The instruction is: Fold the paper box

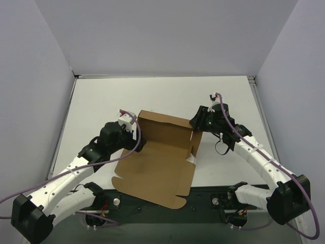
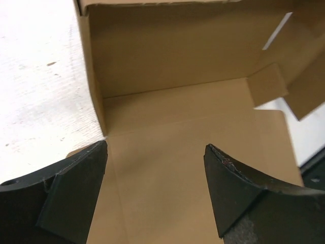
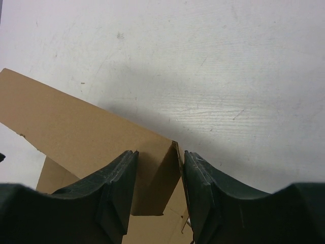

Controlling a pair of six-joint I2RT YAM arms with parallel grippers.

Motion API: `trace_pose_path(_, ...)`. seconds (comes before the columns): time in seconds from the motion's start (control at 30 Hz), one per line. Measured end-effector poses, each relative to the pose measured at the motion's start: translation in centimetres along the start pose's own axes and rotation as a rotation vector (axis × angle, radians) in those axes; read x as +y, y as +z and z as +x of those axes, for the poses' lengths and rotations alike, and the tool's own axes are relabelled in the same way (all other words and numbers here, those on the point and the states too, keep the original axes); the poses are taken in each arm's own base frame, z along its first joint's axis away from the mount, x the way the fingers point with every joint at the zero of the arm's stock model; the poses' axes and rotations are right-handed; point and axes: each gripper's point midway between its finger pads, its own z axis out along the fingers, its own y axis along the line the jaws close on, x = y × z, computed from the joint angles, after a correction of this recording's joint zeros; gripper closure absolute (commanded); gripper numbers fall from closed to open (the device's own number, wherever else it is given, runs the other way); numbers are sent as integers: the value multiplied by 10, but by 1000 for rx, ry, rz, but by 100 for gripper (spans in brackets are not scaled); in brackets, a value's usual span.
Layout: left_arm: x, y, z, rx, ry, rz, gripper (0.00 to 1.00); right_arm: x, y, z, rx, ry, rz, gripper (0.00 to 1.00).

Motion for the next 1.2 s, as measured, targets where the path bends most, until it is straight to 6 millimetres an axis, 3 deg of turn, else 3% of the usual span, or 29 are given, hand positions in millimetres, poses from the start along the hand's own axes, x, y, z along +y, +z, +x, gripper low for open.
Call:
trace_pose_path(0.1,-10,-16,-12,-3,-35,64,14,0,0,0,-3,-11,-2,58)
trace_pose_path(0.27,-7,-36,-73,-114,-146,106,14,0,0,-1,-14,-22,-8,58)
trace_pose_path(0.37,0,-37,-106,-188,-210,122,15,1,0,0,-17,-31,-14,58)
trace_pose_path(0.43,10,-29,-117,-210,-261,126,19,1,0,0,-18,-33,-13,58)
trace_pose_path(0.6,37,11,-102,-147,-392,122,23,2,-2,0,-22,-45,-15,58)
trace_pose_path(0.73,40,30,-90,-113,-441,135,27,4,-2,1,-25,-54,-14,58)
trace_pose_path(0.97,39,42,-94,-130,-458,172,32,10,-2,4,-27,-70,-23,58)
trace_pose_path(1.2,42,45,-78,-96,-461,158,44,15,-2,7,-26,-81,-32,59)
